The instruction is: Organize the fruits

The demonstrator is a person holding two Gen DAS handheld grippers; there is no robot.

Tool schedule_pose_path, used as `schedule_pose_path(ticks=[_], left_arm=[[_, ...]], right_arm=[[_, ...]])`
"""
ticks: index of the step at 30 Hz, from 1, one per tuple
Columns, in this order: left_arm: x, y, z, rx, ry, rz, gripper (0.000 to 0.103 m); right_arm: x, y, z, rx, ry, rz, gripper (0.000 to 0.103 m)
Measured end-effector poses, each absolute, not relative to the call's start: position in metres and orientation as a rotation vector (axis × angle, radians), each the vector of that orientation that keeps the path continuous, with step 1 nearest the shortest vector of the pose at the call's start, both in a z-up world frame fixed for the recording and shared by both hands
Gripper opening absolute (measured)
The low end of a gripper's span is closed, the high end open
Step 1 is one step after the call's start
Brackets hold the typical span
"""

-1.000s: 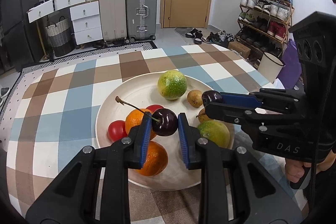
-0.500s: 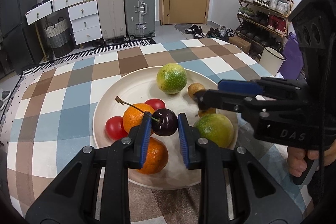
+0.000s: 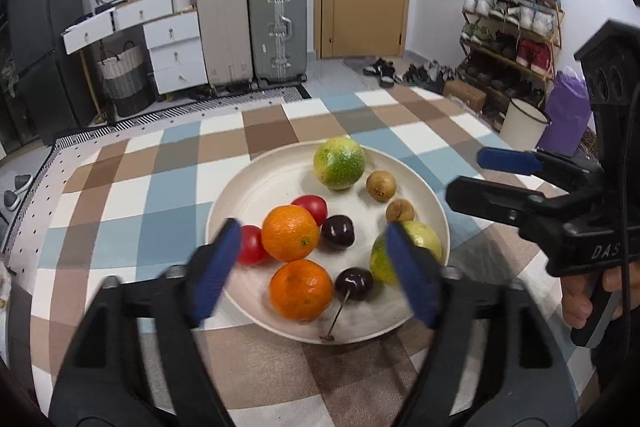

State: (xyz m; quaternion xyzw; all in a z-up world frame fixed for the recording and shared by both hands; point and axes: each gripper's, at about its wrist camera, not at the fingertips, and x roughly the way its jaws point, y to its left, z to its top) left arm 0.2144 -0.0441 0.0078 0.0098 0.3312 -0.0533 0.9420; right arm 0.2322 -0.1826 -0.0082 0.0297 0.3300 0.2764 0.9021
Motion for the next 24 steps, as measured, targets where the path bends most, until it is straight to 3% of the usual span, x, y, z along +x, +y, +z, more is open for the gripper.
schedule_pose_path(ticks=[4, 6, 24], left_arm=[[0.196, -0.034, 0.020, -0.008, 0.633, -0.107, 0.091], [0.184, -0.028, 0.025, -0.016, 0.604, -0.085, 0.103], [0.120, 0.007, 0.019, -0.078, 0.511, -0.019, 0.103]], right_arm=[[0.223, -0.191, -0.003, 0.065, 0.674, 0.571, 0.102], [0.217, -0.193, -0.002, 0.061, 0.668, 0.572, 0.102], [0.153, -0.187, 0.002, -0.019, 0.469, 0.610, 0.103]])
